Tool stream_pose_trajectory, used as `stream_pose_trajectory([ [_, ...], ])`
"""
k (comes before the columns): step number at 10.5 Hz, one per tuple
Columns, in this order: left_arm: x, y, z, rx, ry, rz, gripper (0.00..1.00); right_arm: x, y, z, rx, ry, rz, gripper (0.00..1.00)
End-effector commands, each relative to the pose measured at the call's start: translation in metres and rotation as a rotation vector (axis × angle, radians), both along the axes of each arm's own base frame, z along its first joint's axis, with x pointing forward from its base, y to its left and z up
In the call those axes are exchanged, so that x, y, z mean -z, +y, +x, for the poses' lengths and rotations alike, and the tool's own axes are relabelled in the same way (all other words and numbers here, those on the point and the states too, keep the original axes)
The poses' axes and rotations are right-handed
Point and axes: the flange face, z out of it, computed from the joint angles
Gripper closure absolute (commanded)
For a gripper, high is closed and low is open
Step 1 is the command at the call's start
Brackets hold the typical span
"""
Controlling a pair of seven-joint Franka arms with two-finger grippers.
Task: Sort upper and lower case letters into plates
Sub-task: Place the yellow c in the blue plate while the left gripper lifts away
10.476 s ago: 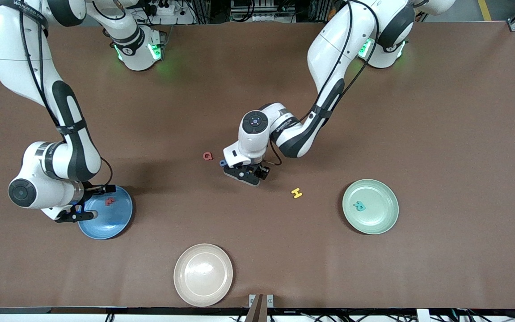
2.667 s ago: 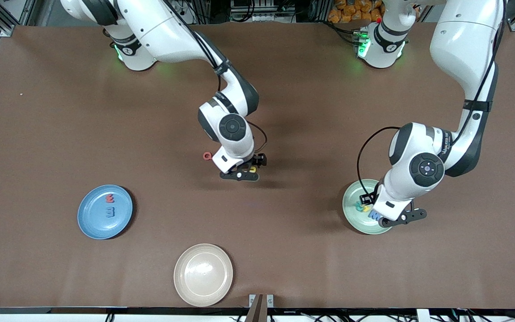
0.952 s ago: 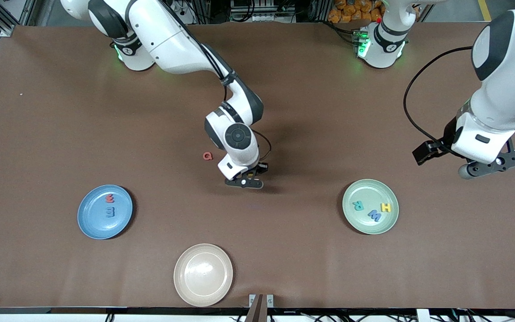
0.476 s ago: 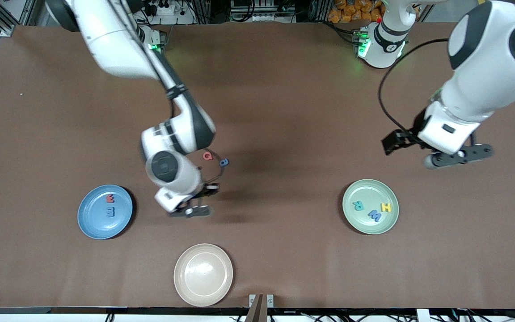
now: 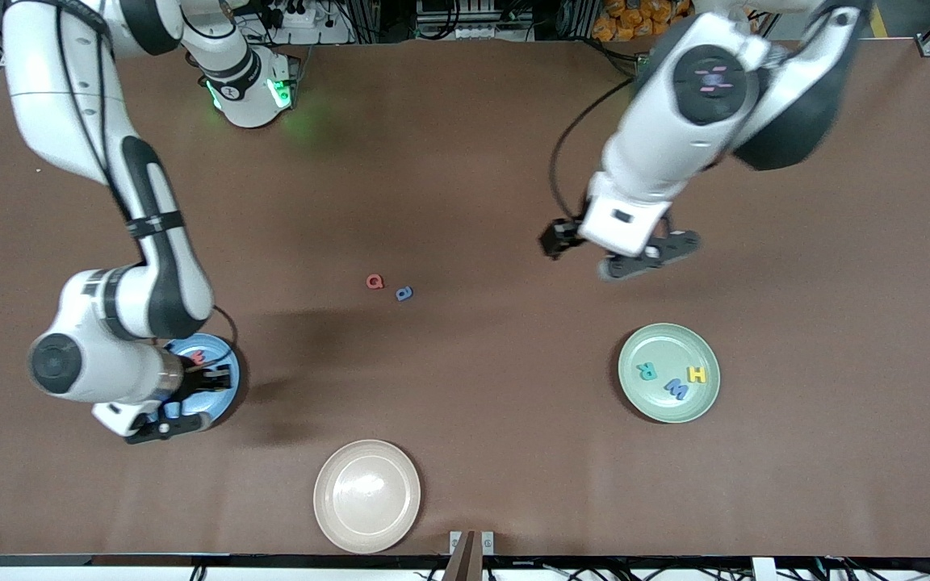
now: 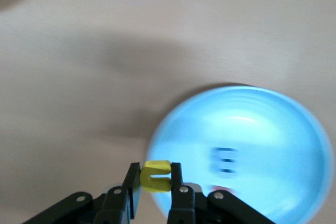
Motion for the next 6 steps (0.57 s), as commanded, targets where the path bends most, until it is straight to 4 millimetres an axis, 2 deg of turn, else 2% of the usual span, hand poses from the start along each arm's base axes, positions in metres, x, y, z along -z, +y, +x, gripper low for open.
stream_pose_trajectory([
  [1, 0.026, -0.064, -0.008, -0.034, 0.008, -0.052, 0.00, 0.007, -0.006, -0.002, -0.022, 0.000, 0.018, 0.41],
  [2, 0.041, -0.087, -0.018, 0.010, -0.015, -0.054, 0.00, 0.007, -0.007, 0.000, -0.022, -0.014, 0.017, 0.00],
  [3, 0.055, -0.105, -0.025, 0.092, -0.063, -0.033, 0.00, 0.007, -0.005, 0.001, -0.030, -0.019, 0.017, 0.00],
  [4, 0.073, -0.133, -0.042, 0.264, -0.128, -0.004, 0.00, 0.012, 0.000, 0.000, -0.038, -0.013, 0.015, 0.00],
  [6, 0.112, -0.182, -0.070, 0.520, -0.266, 0.026, 0.00, -0.001, -0.005, 0.003, -0.037, -0.031, 0.003, 0.00],
])
